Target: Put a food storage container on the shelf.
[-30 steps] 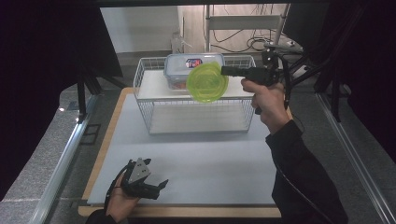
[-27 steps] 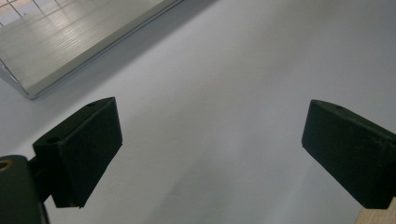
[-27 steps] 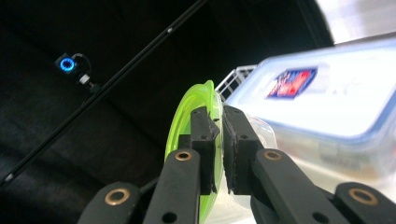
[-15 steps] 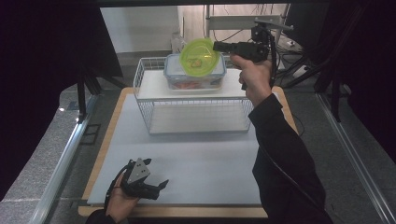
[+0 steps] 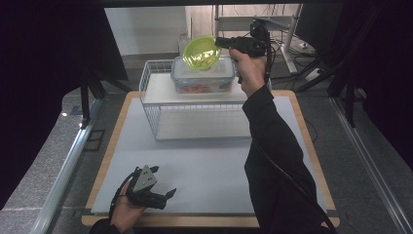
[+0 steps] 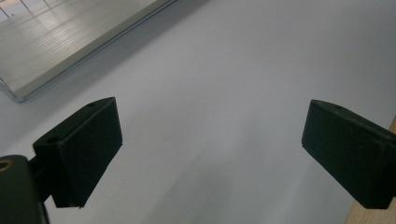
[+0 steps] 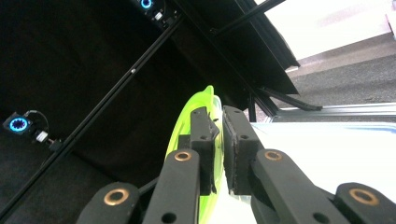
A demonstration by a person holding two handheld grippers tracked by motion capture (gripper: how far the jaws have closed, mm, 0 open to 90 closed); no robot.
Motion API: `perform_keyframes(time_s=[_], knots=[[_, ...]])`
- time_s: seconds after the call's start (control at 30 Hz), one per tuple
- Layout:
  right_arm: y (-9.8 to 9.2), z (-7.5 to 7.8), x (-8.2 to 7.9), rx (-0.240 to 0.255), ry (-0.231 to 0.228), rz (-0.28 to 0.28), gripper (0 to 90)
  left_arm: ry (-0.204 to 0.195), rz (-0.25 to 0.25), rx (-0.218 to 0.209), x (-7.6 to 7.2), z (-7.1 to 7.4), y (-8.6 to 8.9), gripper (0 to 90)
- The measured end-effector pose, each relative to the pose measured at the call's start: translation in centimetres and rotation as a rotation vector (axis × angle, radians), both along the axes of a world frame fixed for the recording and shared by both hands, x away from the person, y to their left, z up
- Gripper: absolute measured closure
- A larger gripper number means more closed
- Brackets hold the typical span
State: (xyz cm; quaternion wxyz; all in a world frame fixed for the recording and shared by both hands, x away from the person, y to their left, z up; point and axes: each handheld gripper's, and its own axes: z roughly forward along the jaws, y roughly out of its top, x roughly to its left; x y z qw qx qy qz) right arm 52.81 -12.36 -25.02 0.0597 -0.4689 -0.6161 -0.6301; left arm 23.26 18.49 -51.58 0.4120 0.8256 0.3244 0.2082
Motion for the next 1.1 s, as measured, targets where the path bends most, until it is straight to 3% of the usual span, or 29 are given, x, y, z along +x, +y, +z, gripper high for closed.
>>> perform_keyframes(time_s=[0.2,0.6,0.7,1.1], knots=[[0.8,-0.3,0.5,-0.051,-0.002,-0.054,81.1,0.002,-0.005,0.002,0.0,0.0,-0.1,5.0],[1.1,-1.3,1.5,-0.069,0.004,-0.104,79.3,0.008,-0.013,0.007,0.0,-0.1,-0.2,5.0],[1.1,-1.4,1.7,-0.089,-0.003,-0.112,71.2,0.008,-0.014,0.008,0.0,-0.1,-0.2,5.0],[0.1,-0.5,0.7,-0.164,-0.086,-0.101,56.4,0.005,-0.014,0.018,0.0,0.0,-0.2,5.0]])
